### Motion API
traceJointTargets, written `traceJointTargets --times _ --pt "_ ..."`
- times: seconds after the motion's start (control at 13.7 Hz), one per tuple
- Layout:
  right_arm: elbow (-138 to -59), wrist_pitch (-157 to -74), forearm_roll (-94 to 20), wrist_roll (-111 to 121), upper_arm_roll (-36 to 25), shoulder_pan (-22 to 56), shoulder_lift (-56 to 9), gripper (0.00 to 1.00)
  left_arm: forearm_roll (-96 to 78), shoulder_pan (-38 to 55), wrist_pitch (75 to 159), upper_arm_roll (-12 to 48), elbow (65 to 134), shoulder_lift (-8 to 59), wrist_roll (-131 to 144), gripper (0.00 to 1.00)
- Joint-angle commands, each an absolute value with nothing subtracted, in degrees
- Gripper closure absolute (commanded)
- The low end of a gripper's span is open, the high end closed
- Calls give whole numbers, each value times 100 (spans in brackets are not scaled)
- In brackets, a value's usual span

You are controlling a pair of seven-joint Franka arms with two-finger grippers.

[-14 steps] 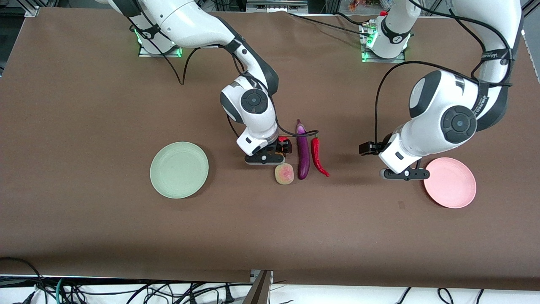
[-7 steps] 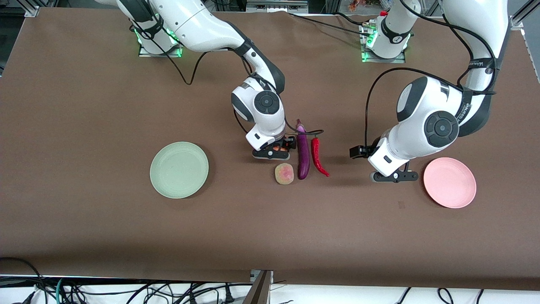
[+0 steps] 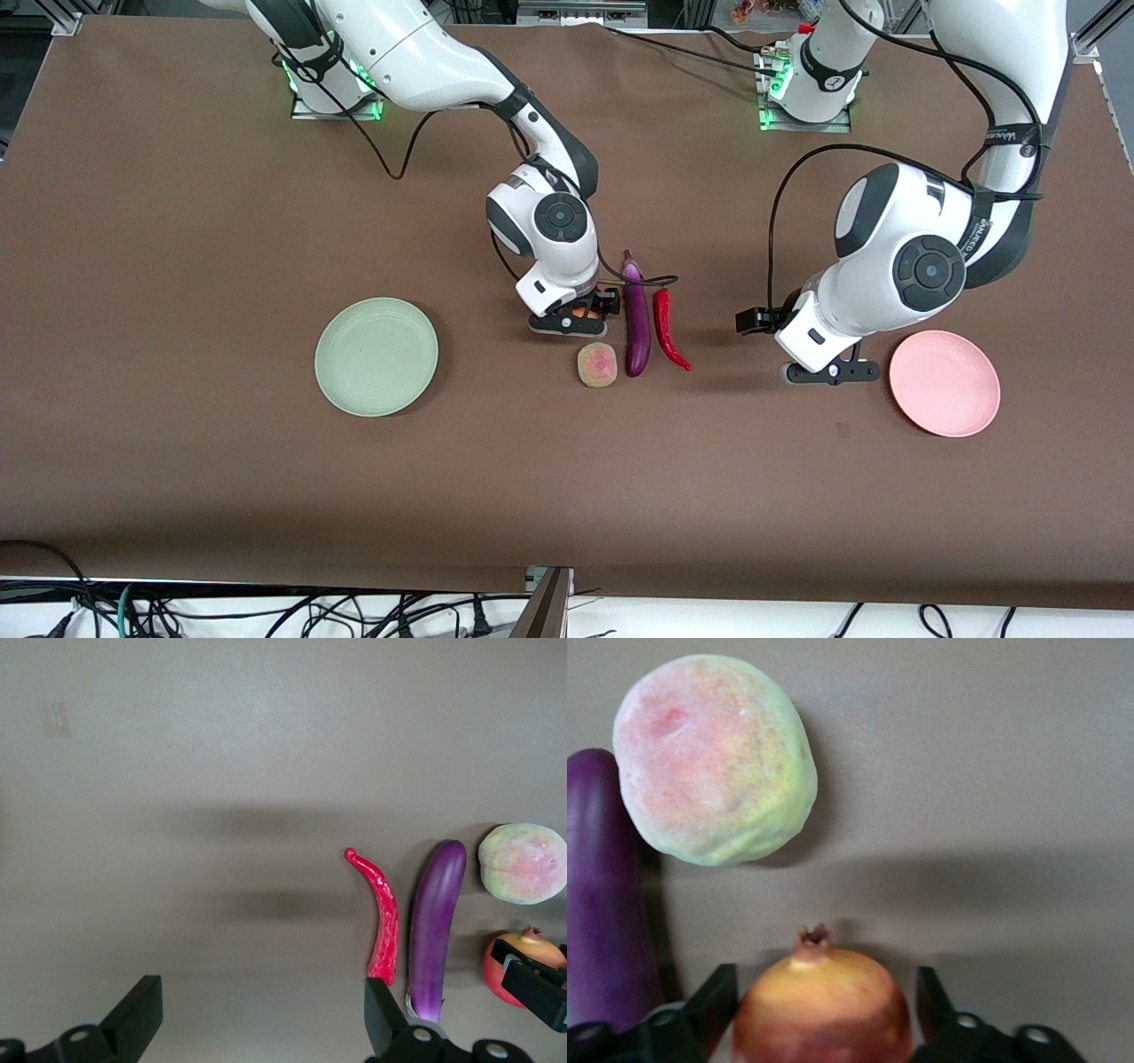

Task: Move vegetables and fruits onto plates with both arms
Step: 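Grasp the red pomegranate with the right gripper and carry it onto the green plate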

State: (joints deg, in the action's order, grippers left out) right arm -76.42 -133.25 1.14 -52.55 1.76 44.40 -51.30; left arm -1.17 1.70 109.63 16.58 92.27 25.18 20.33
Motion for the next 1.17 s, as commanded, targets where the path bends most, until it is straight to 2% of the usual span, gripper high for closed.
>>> traceJointTargets --times 0.0,0.07,0.22,0.51,0.88,1.09 --pt "-7559 -13228 220 -5414 141 4509 -5142 56 -35 193 10942 1652 9079 2584 2136 0" --pt "-7567 -13228 202 -5397 141 4509 -5124 63 -35 193 10942 1652 9079 2593 2127 0" --pt "-7567 -13193 211 -5335 141 4483 -5072 66 -35 193 10942 1652 9079 2593 2136 0" --pt "-7567 -12509 176 -4967 132 4132 -4537 66 -35 202 10942 1652 9079 2584 2127 0" --pt "-7594 -11348 149 -3036 114 3157 -3982 66 -35 202 10942 1652 9088 2593 2136 0" --pt "-8251 -11267 149 -1622 114 2428 -3605 66 -35 211 10942 1652 9079 2593 2136 0"
